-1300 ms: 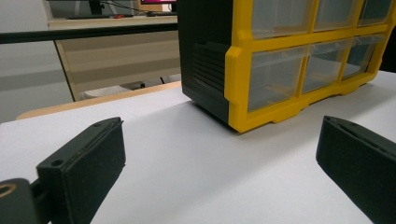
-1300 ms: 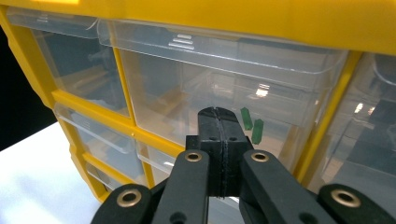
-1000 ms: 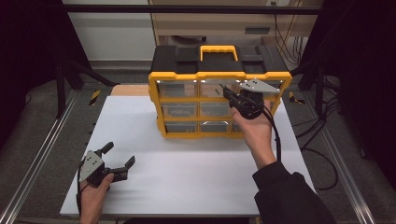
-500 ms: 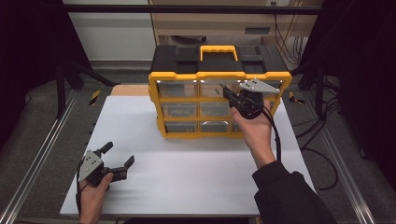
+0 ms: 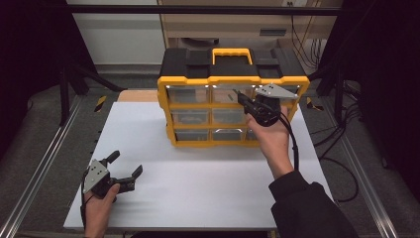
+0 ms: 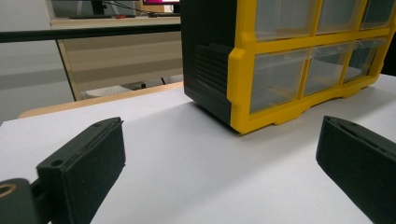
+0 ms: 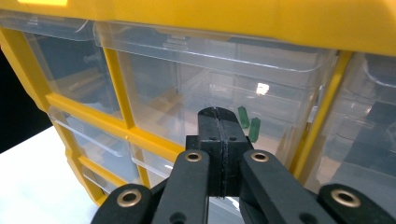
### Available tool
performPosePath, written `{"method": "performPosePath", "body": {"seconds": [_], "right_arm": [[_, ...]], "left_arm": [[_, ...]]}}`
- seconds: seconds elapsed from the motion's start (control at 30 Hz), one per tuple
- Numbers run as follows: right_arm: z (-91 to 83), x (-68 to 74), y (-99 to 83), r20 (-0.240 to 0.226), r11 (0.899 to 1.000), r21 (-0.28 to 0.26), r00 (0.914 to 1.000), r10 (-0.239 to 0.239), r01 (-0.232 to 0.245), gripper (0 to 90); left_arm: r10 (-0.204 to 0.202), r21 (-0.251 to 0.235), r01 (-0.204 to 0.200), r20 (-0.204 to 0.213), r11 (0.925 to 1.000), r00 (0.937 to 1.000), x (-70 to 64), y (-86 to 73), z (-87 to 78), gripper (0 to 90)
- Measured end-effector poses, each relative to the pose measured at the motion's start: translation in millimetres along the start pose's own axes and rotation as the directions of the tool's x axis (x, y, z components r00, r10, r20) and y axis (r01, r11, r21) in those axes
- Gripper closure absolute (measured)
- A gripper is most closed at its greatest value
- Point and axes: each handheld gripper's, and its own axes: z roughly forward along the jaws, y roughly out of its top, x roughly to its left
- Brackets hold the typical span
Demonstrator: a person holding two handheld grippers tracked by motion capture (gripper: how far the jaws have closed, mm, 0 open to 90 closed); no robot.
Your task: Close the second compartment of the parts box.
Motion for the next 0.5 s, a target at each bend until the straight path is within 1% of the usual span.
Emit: {"method": "performPosePath", "body": {"seconds": [0.5], "right_arm": [[-3.3,1.5,0.7,-0.009,1.0,-0.002,1.0,-0.005,0.004,90.0]], "left_arm": [[-0.002,-0.004,0.002,-0.005,1.0,1.0,0.8,0.1,-0.8,1.1]]}}
